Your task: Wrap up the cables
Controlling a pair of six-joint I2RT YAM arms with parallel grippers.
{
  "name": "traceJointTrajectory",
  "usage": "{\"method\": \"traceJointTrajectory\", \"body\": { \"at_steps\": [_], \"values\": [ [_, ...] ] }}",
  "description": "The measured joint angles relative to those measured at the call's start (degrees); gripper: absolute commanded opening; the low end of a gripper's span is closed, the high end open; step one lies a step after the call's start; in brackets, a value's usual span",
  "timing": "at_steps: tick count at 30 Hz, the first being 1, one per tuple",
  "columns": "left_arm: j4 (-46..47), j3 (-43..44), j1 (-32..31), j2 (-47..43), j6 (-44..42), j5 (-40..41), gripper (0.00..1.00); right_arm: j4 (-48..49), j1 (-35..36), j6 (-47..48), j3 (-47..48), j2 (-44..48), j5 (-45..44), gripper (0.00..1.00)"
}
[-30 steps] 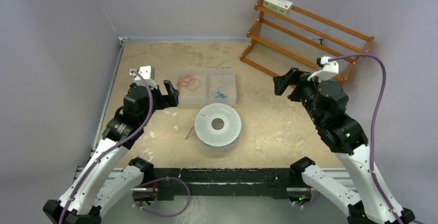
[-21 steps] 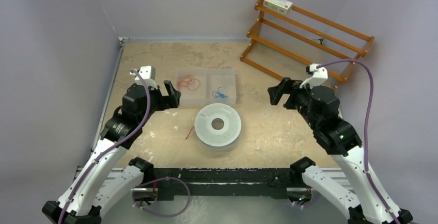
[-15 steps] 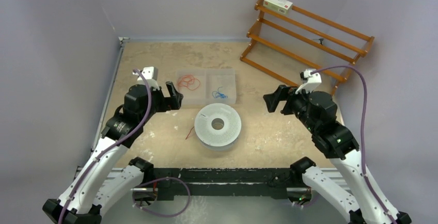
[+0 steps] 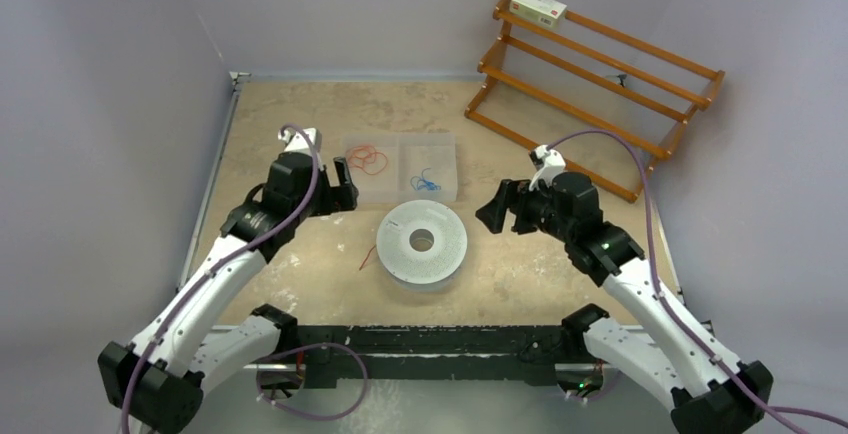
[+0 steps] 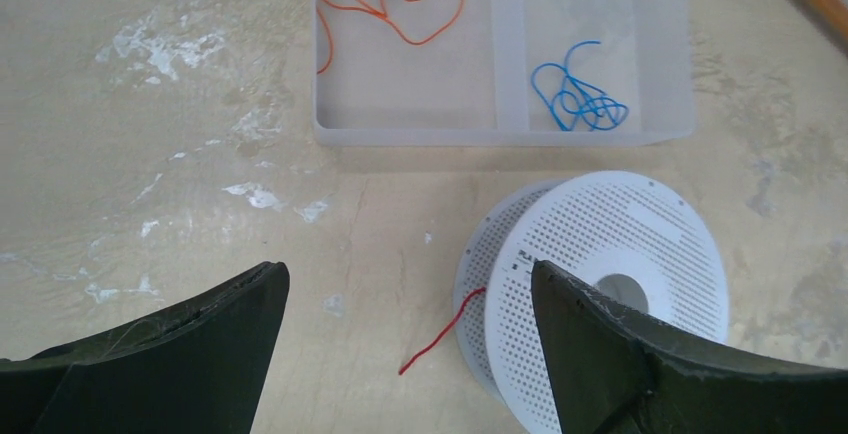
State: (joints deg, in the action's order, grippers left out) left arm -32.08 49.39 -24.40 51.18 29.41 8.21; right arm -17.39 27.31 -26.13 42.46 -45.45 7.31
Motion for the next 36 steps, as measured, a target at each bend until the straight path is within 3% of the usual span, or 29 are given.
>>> {"method": "traceJointTrajectory", "body": {
  "at_steps": [11,19,26,36],
  "values": [
    [-0.72,7.93,0.0,20.65,-0.02,13.03,0.81,10.27,0.0,-6.14,-8.7,-4.37,5.84,0.89],
    [-1.53,14.64,0.0,32.04,-0.02,18.23,0.76,18.08,0.0,-11.43,-14.78,-10.12,6.93,0.86],
    [-1.46,15.23,0.02,34.21,0.07,18.05,0.76,24.33,0.02,-14.21,-15.8,-15.34,9.01,0.82],
    [0.2,14.34,0.0,32.5,0.02,14.51,0.76,34.67,0.09,-17.9,-16.81,-23.54,13.22,0.7]
  ]
}}
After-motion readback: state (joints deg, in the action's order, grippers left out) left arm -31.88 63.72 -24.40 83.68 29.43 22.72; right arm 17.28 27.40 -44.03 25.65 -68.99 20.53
